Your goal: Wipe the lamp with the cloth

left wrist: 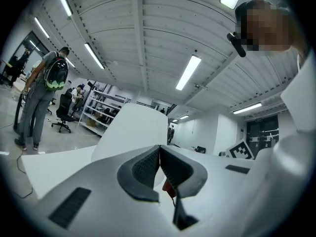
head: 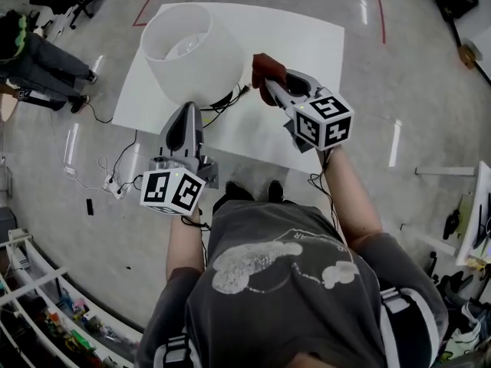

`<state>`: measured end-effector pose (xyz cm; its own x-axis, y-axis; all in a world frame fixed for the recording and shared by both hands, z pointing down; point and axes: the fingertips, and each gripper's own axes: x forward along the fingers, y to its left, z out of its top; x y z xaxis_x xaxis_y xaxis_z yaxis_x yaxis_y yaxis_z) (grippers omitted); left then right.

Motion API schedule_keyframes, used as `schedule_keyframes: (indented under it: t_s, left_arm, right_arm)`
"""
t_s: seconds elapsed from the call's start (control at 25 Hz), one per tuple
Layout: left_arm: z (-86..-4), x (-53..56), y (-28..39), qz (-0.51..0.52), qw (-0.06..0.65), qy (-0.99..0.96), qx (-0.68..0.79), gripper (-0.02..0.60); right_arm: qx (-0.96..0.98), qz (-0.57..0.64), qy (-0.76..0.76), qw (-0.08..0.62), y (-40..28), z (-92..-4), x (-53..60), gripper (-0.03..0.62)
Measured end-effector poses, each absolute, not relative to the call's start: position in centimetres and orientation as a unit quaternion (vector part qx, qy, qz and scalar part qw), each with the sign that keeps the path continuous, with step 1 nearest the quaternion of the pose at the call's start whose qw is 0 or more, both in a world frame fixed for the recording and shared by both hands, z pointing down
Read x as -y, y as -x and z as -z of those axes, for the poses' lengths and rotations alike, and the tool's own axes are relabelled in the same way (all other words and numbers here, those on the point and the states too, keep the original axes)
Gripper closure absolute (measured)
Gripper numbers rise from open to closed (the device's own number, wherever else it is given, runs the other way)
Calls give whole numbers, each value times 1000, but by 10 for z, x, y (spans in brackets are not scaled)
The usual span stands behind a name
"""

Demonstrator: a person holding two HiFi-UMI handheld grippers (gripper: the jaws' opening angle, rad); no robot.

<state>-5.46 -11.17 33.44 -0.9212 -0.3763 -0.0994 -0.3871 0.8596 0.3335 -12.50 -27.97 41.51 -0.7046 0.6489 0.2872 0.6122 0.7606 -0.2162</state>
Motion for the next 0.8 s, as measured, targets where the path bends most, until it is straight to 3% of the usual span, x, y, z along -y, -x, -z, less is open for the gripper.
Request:
schedule_keyframes:
  t_s: [0.36, 0.8]
  left_arm:
    - [-317, 97, 67, -157, 35, 188, -969, 574]
    - [-316, 85, 78, -158, 38, 162, -973, 574]
  right_arm:
    - [933, -41, 343, 101, 159, -330, 265, 497]
    - [917, -10, 389, 90, 187, -315, 228, 497]
